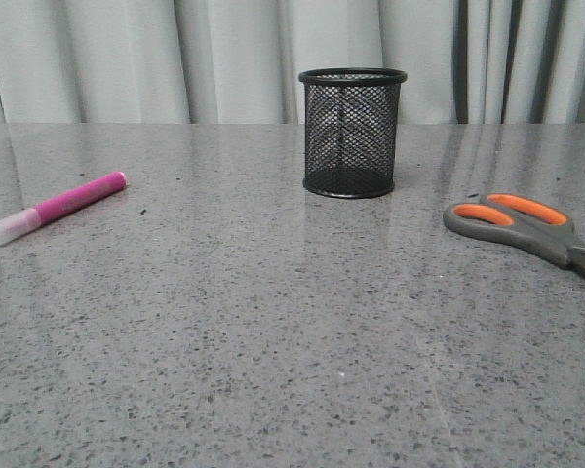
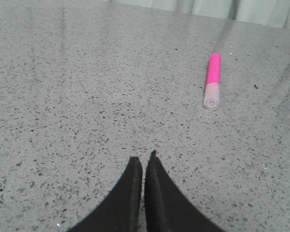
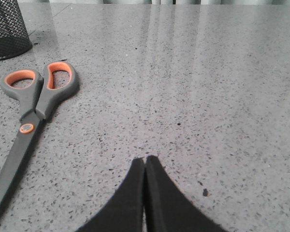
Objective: Put pen and scissors into bin
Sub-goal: 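Move the left gripper toward the pink highlighter pen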
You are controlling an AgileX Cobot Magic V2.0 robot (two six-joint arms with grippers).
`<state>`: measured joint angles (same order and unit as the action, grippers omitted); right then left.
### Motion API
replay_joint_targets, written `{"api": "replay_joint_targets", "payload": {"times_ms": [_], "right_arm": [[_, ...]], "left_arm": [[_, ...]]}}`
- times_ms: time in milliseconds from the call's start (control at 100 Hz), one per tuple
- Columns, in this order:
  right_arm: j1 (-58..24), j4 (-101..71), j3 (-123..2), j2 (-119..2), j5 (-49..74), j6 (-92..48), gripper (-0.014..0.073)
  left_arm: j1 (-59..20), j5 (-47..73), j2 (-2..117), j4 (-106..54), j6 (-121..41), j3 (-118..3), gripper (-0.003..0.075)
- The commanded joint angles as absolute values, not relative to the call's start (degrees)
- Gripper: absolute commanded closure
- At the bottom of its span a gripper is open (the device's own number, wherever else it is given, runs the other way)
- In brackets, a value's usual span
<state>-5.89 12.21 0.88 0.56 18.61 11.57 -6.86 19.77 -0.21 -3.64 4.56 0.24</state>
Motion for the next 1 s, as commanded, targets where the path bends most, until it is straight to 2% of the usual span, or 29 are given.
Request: {"api": "replay_joint_targets", "payload": {"times_ms": [0,760,879,989], "right_arm": [[-5.55,12.51,1.45,1.93,17.05,11.25,0.0666],[-5.55,13.71,1.45,1.93,16.39,11.25,0.0666],[-5.55,22.95,1.45,1.93,8.30,11.25,0.0666],[-5.55,23.13,1.35,1.93,-2.21,11.25,0.0666]], "left_arm": [[-6.64,16.65,-1.98,-3.80,4.66,1.62,0.0740],[-6.64,16.65,-1.98,-3.80,4.66,1.62,0.0740],[-6.64,16.65,-1.98,-3.80,4.66,1.62,0.0740],[-6.64,16.65,-1.98,-3.80,4.66,1.62,0.0740]]}}
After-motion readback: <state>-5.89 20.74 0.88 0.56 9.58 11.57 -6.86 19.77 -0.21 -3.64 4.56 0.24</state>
